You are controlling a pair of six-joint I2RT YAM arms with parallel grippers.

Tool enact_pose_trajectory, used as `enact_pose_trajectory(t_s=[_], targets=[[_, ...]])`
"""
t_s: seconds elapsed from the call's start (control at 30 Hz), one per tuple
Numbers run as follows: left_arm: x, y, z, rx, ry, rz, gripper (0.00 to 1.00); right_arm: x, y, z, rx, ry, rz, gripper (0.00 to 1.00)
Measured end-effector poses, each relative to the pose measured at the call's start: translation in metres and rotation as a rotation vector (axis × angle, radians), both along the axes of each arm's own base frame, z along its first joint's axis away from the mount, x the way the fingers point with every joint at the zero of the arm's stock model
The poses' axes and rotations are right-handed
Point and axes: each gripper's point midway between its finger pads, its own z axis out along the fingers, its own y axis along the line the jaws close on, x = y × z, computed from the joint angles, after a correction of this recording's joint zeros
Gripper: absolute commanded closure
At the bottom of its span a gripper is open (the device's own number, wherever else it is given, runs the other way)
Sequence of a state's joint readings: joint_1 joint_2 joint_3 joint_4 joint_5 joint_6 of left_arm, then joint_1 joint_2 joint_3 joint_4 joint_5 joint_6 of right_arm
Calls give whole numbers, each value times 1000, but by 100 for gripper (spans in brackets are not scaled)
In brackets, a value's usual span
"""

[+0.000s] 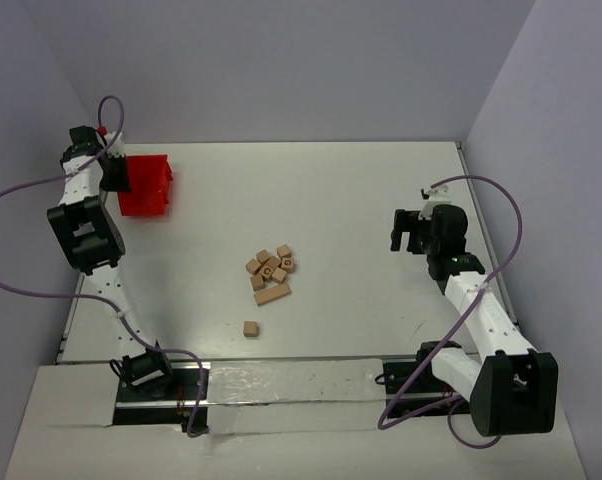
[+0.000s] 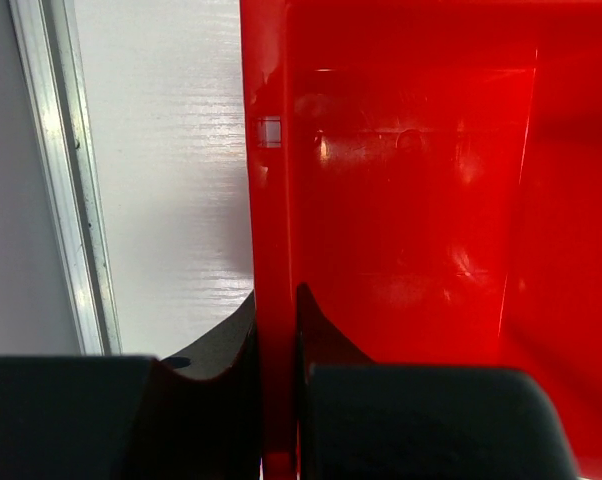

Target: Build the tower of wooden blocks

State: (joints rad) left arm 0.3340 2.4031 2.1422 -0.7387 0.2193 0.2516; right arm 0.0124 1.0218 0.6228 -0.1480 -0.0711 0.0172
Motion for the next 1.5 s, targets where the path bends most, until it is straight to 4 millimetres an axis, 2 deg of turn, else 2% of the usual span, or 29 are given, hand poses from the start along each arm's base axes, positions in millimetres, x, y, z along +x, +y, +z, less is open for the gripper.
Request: enact_pose_trajectory(t_s=[0.1, 0.23, 0.43, 0.5, 0.57, 0.73, 0.83, 0.93, 1.0, 1.07, 1.17, 1.27, 1.3, 1.37, 1.43, 1.47, 1.5], targets=[[-1, 2, -3, -2, 5, 3, 82, 0, 0, -1, 0, 2, 0, 0], [-1, 3, -5, -5, 6, 9, 65, 0, 0, -1, 0, 4, 0, 0], [2, 6, 0, -1, -8, 12, 50, 0, 0, -1, 0, 5, 0, 0], [6, 7, 4, 4, -21, 12, 42, 0, 0, -1, 0, 5, 0, 0], [10, 8, 11, 8, -37, 13, 29, 0, 0, -1, 0, 5, 0, 0], [21, 9, 45, 14, -100, 10, 9, 0, 0, 0, 0, 2, 0, 0], [25, 7, 70, 14, -144, 4, 8, -1, 0, 2, 1, -5, 1, 0], [13, -2, 104, 1, -172, -13, 8, -1, 0, 8, 2, -24, 2, 0], [1, -11, 136, -7, -212, -37, 9, -2, 1, 12, 3, -39, 4, 0], [-20, -27, 172, -14, -260, -73, 11, -2, 2, 16, 7, -53, 11, 0], [-63, -58, 222, -16, -332, -151, 14, -3, 5, 21, 15, -67, 24, 0], [-109, -108, 246, -17, -384, -276, 18, -4, 7, 25, 21, -81, 34, 0], [-123, -128, 248, -17, -391, -326, 18, -4, 8, 26, 24, -85, 39, 0], [-152, -172, 236, -22, -378, -442, 20, -4, 10, 29, 29, -93, 49, 0], [-177, -215, 214, -32, -345, -559, 24, -5, 12, 31, 35, -100, 60, 0], [-190, -237, 199, -37, -320, -620, 24, -5, 13, 31, 38, -101, 64, 0], [-205, -256, 181, -45, -281, -674, 29, -5, 14, 31, 40, -102, 68, 0]])
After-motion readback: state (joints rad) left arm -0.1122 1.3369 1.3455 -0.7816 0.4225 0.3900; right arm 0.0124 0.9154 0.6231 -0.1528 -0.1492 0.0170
